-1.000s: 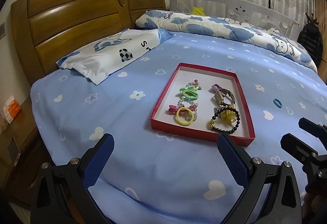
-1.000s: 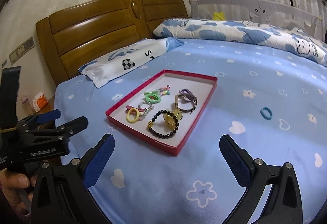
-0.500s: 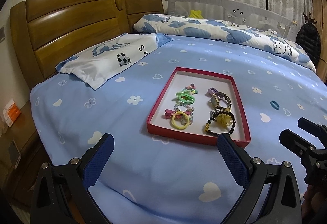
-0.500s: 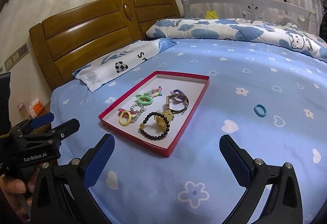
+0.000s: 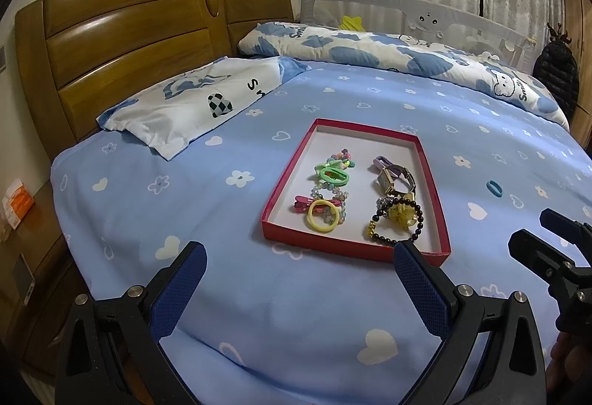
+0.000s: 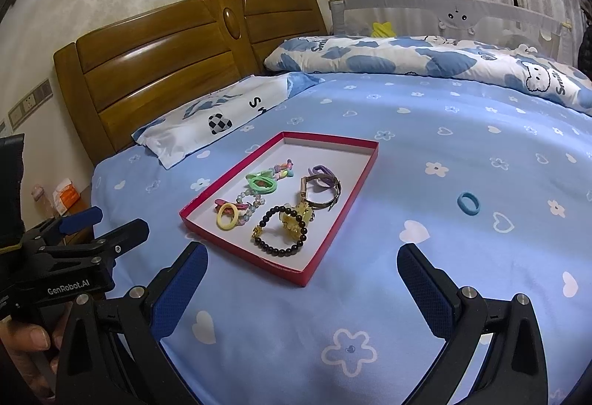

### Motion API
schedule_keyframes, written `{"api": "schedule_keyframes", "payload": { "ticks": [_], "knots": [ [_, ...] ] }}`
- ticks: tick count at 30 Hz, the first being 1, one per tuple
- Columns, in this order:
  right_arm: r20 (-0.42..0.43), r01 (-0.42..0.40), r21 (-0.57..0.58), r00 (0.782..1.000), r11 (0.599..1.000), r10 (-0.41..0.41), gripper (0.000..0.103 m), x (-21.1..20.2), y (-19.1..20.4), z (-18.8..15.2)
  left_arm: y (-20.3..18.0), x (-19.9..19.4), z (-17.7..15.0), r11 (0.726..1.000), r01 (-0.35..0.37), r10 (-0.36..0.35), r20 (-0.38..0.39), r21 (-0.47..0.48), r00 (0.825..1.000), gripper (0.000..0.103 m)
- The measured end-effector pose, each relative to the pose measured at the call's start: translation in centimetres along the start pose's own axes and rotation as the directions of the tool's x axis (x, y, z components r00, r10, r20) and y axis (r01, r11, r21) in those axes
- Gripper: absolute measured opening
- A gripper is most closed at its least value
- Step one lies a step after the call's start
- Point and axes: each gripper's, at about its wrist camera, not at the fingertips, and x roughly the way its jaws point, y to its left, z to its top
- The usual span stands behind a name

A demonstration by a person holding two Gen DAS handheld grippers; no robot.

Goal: Organize jewelry

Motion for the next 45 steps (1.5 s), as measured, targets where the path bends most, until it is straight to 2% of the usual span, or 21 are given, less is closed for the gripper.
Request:
{"api": "schedule_keyframes", "payload": {
  "ticks": [45],
  "knots": [
    [0.014,-0.008,-0.021,1.0,1.0,0.008,0.103,-0.54,0.62,0.66,-0.46,-0.05,-0.23,1.0,0.006,-0.006,0.001,0.007,1.0,0.102]
  ]
}}
